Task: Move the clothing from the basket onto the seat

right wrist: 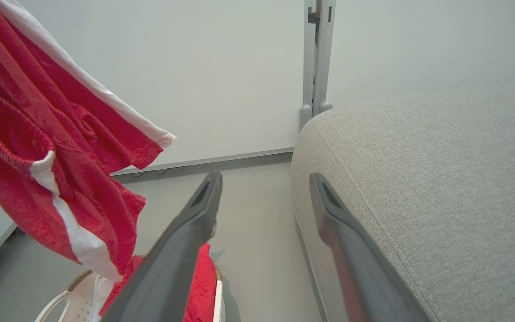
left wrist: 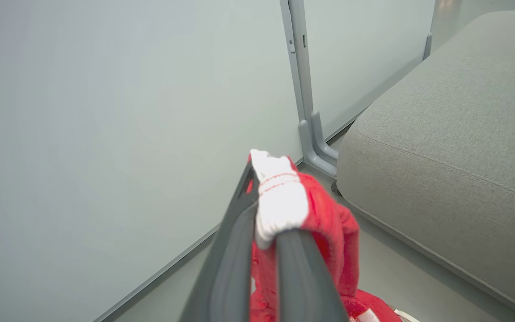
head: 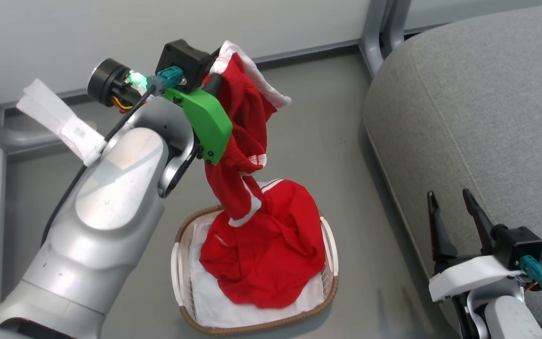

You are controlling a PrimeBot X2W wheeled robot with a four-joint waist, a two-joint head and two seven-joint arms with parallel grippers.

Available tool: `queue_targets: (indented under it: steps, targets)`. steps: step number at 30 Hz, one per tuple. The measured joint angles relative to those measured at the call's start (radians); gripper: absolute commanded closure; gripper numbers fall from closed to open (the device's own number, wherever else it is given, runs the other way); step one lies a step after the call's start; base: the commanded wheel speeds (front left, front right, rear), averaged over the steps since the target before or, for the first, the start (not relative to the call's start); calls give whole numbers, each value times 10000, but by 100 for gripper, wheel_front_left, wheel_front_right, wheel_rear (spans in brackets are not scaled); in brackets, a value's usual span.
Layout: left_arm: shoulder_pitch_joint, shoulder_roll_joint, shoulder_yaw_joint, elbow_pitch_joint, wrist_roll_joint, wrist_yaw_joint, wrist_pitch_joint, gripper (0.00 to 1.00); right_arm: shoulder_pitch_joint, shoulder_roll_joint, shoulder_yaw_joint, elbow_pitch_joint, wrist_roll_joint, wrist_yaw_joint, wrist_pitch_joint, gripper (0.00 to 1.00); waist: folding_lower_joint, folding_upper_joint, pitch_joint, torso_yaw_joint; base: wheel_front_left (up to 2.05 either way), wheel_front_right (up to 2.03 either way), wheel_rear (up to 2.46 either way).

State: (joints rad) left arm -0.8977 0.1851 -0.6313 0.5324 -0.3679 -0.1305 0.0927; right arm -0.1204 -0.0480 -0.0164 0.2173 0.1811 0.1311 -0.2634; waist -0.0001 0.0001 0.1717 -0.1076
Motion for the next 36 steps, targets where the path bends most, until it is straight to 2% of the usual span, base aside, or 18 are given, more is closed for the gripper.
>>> queue_targets:
  steps: [11,17,25,33,36]
  targets:
    - [-1313,31,107,-337,-336,-2,740,100,111,0,531,-19,-288,0,0,0,0,0,-1327,44,0,0,0]
    - [-1608,-140,104,-349,-443,44,823,100,-23,0,1051,-155,-414,0,0,0,0,0,-1573,7,0,0,0]
    - [-1592,-238,6,-382,-546,69,788,100,-978,-2,2136,-523,-456,-2,-2,0,0,0,-1701,54,0,0,0]
    - [-1584,-437,-224,-635,-644,69,748,100,-2449,-4,2943,370,-1129,-2,-2,0,0,0,-1734,253,0,0,0]
    - [-1582,-485,-311,-742,-688,69,752,100,-3012,-2,3542,940,-1244,0,-6,0,0,0,-1736,376,0,0,0]
